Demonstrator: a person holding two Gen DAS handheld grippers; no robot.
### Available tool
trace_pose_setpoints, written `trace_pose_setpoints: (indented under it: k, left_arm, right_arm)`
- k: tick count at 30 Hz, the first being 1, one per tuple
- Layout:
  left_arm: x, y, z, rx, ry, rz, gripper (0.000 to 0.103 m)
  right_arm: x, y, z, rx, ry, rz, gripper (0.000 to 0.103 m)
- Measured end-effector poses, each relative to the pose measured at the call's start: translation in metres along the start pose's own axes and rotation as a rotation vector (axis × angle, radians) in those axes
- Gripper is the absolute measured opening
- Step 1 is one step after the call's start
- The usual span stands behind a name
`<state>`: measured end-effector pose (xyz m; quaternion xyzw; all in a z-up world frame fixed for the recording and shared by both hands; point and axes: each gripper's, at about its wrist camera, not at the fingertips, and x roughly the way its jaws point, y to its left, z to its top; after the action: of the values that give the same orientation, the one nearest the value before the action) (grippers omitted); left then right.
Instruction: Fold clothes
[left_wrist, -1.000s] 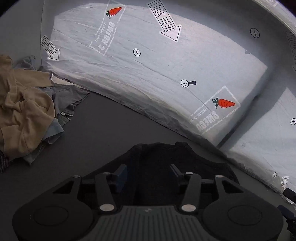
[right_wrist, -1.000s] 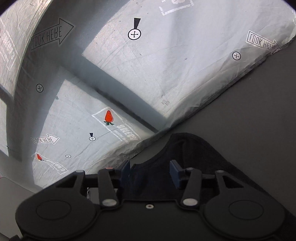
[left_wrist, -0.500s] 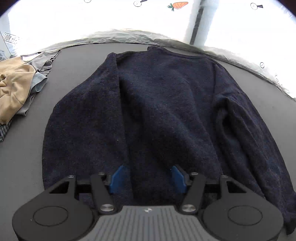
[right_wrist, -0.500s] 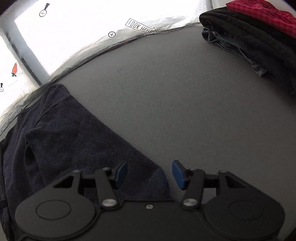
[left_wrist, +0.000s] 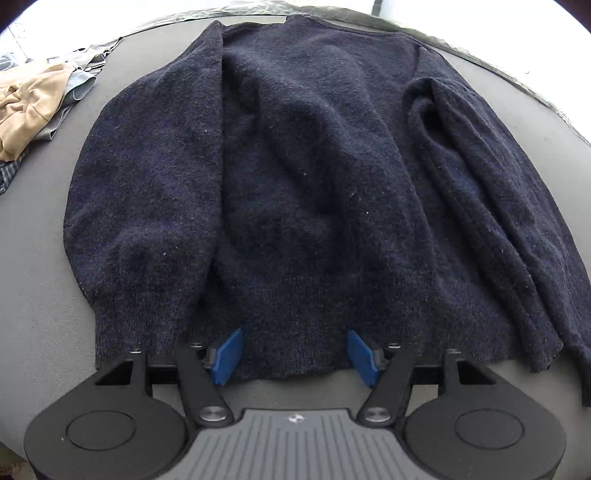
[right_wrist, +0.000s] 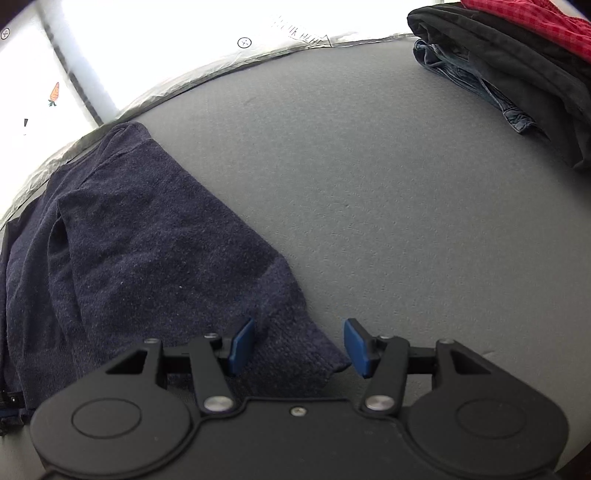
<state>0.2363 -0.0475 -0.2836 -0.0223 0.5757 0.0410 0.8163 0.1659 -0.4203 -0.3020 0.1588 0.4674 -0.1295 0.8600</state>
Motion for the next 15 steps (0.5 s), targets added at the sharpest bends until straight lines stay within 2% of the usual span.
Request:
trace_pose_setpoints:
  k: [1,4,8,10,11,13,14,15]
  left_arm:
    - [0.001,-0.006,-0.002,0.02,-0.002,0.018,0.077]
    - [0.003,-0.018,-0.006,0.032,-0.015,0.076,0.086]
    - [0.007,-0.01,-0.004,-0.032,0.007,0.051,0.093]
    - [0.01,-0.013,-0.006,-0.011,0.004,0.041,0.103]
    - [0.01,-0.017,-0.007,0.006,-0.002,0.049,0.103]
    - [0.011,-0.022,-0.01,0.016,-0.009,0.061,0.103]
    - [0.011,-0.022,-0.01,0.001,-0.007,0.063,0.103]
    - [0.011,-0.022,-0.011,-0.015,-0.006,0.065,0.103]
  right_arm:
    - [0.0,0.0,-0.001,-0.016,0.0,0.004,0.055]
    - [0.002,0.0,-0.003,-0.06,0.006,0.02,0.055]
    - [0.004,-0.007,-0.001,-0.086,0.011,0.06,0.052]
    - [0.005,-0.012,0.001,-0.088,0.009,0.081,0.042]
    - [0.005,-0.014,0.002,-0.087,0.01,0.094,0.031]
    - [0.007,-0.019,0.007,-0.079,0.02,0.14,0.017]
    - [0.008,-0.022,0.009,-0.074,0.025,0.165,0.01]
    - [0.008,-0.024,0.012,-0.073,0.023,0.177,0.01]
